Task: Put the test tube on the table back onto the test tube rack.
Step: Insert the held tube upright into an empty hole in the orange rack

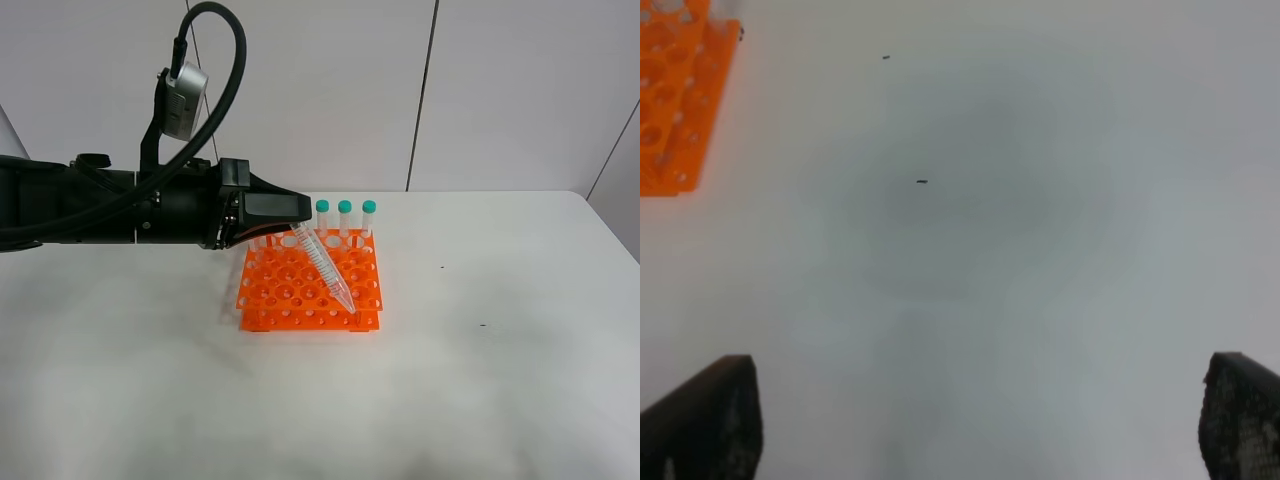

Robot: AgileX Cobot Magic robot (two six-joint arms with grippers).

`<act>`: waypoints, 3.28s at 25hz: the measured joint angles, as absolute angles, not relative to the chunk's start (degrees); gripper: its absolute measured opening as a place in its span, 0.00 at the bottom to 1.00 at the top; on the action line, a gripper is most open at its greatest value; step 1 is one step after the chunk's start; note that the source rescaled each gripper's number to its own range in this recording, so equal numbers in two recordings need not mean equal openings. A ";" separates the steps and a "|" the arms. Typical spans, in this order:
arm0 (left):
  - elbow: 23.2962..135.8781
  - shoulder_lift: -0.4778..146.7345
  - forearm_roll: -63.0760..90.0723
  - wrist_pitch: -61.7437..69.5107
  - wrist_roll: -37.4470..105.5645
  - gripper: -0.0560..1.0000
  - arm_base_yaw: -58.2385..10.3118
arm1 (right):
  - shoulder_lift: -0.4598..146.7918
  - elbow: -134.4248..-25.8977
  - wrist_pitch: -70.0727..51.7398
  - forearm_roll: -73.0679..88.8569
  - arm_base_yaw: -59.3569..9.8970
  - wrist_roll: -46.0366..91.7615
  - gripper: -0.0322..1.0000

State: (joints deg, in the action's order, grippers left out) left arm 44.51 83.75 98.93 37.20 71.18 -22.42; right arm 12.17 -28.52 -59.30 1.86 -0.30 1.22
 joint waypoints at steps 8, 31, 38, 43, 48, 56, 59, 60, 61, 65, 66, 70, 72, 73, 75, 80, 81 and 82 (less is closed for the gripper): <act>44.51 83.75 98.93 37.19 71.18 0.05 -22.42 | 12.12 -28.48 -59.30 1.86 -3.43 1.22 0.94; 44.51 76.97 98.92 36.93 69.83 0.05 -22.37 | -0.21 -28.48 -59.35 1.99 -3.43 1.22 0.94; 44.51 65.40 98.92 35.92 69.52 0.05 -22.37 | -0.21 -28.48 -59.35 1.99 -3.43 1.22 0.94; 44.51 58.74 91.99 27.61 69.36 0.05 -22.37 | -0.21 -28.48 -59.35 1.99 -3.43 1.22 0.93; 44.51 57.29 72.81 20.11 63.54 0.05 -22.44 | -0.21 -28.48 -59.35 1.99 -3.43 1.22 0.93; 44.51 59.04 16.56 2.10 17.61 0.05 -30.32 | -0.21 -28.48 -59.35 1.99 -3.43 1.22 0.93; 44.51 63.57 6.95 -5.87 9.67 0.05 -31.99 | -0.21 -28.48 -59.35 1.99 -3.43 1.22 0.93; 44.51 65.78 5.78 -8.47 8.71 0.05 -32.08 | -0.21 -28.48 -59.35 1.99 -3.43 1.22 0.93; 44.51 68.15 5.31 -10.99 8.42 0.05 -32.12 | -0.21 -28.48 -59.35 1.99 -3.43 1.22 0.93; 45.70 77.04 4.62 -15.93 7.94 0.05 -32.12 | -0.21 -28.48 -59.35 1.99 -3.43 1.22 0.93; 46.68 79.02 4.56 -16.14 7.94 0.05 -32.12 | -0.21 -28.48 -59.35 1.99 -3.43 1.22 0.93; 51.85 84.97 3.87 -16.78 7.85 0.05 -32.12 | -0.21 -28.48 -59.35 1.99 -3.43 1.22 0.93; 54.39 87.90 2.13 -17.12 7.74 0.05 -32.25 | -0.21 -28.48 -59.35 1.99 -3.43 1.22 0.93; 55.57 89.32 1.21 -17.11 7.67 0.05 -32.62 | -0.21 -28.48 -59.35 1.99 -3.43 1.22 0.93; 57.29 91.77 0.00 -16.79 7.62 0.05 -33.26 | -0.21 -28.48 -59.35 1.99 -3.43 1.22 0.93; 58.98 97.16 -1.22 -16.88 6.57 0.05 -32.04 | -0.21 -28.48 -59.35 1.99 -3.43 1.22 0.93; 58.98 97.85 -1.22 -16.93 5.66 0.05 -31.66 | -0.21 -28.48 -59.35 1.99 -3.43 1.22 0.93; 58.98 98.56 -1.22 -16.93 4.85 0.05 -31.24 | -0.21 -28.48 -59.35 1.99 -3.43 1.22 0.93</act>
